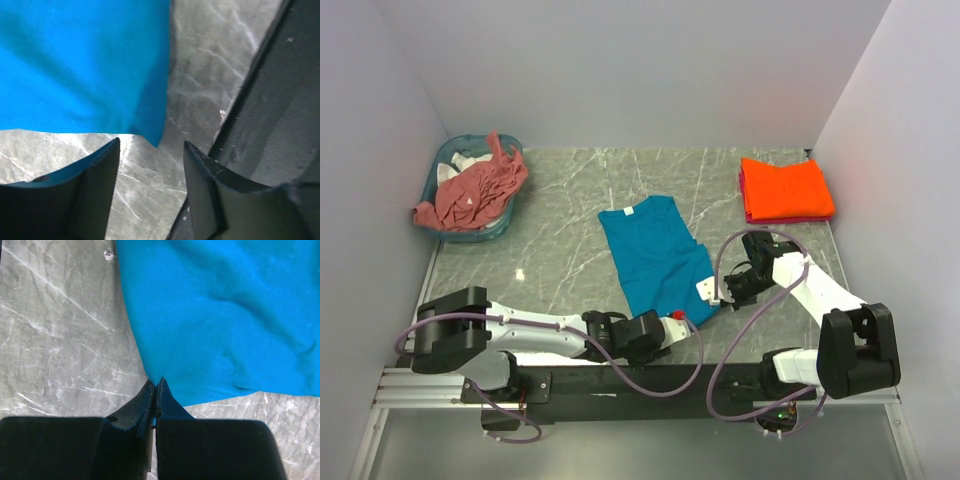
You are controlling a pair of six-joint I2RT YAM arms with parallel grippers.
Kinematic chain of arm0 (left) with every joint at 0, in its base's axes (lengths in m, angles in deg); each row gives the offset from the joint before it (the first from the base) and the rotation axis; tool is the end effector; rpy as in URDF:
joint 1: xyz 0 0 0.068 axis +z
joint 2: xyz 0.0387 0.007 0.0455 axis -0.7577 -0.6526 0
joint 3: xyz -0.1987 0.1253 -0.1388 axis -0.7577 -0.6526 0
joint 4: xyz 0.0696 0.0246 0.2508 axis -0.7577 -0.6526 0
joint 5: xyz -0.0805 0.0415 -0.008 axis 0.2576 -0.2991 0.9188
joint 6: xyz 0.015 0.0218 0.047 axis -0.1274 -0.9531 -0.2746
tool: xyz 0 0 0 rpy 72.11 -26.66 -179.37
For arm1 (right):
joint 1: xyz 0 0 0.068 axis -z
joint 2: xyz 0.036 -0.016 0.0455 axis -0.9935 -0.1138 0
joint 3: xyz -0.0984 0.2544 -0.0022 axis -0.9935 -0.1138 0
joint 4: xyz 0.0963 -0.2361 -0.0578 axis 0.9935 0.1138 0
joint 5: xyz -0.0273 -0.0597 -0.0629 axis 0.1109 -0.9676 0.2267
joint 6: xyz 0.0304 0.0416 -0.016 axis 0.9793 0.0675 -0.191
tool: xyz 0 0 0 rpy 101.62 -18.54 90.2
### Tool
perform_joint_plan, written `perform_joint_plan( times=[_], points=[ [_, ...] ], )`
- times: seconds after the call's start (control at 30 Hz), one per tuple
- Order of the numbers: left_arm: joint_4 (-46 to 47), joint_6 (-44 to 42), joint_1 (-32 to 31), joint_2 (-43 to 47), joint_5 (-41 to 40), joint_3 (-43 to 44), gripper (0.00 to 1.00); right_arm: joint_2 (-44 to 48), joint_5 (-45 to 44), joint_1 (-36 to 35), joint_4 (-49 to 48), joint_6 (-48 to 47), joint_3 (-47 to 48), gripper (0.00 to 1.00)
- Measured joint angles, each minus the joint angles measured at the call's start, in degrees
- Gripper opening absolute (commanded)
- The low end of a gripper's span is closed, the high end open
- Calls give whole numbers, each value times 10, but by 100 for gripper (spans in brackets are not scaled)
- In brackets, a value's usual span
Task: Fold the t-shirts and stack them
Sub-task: Fold the tshirt
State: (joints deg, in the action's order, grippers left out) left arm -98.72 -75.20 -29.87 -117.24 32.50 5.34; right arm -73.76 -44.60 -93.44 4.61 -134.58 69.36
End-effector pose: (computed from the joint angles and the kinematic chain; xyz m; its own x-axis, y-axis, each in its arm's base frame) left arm 0.0621 -0.2794 0.1706 -0.2190 0.7682 -0.6016 0.9160 0.3743 0.1445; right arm 0.1854 0.0529 0.1866 0.3884 -0.7531 -0.5310 -0.9207 -0.3415 -0.1890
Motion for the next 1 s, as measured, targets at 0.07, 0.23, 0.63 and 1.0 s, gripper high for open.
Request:
perform_joint_plan(
  times=[0.07,0.23,0.63,1.0],
  points=[
    [0,13,-10,3,-4,0,63,-5,0,0,-2,1,0,0],
    [12,28,-32,15,-34,0,61,-12,3,0,-3,2,0,0],
    [52,35,-37,-64,-125,15,25,-12,16,12,-1,2,0,0],
    [49,35,-40,-61,-129,20,0,-12,19,16,6,0,0,0]
  ],
)
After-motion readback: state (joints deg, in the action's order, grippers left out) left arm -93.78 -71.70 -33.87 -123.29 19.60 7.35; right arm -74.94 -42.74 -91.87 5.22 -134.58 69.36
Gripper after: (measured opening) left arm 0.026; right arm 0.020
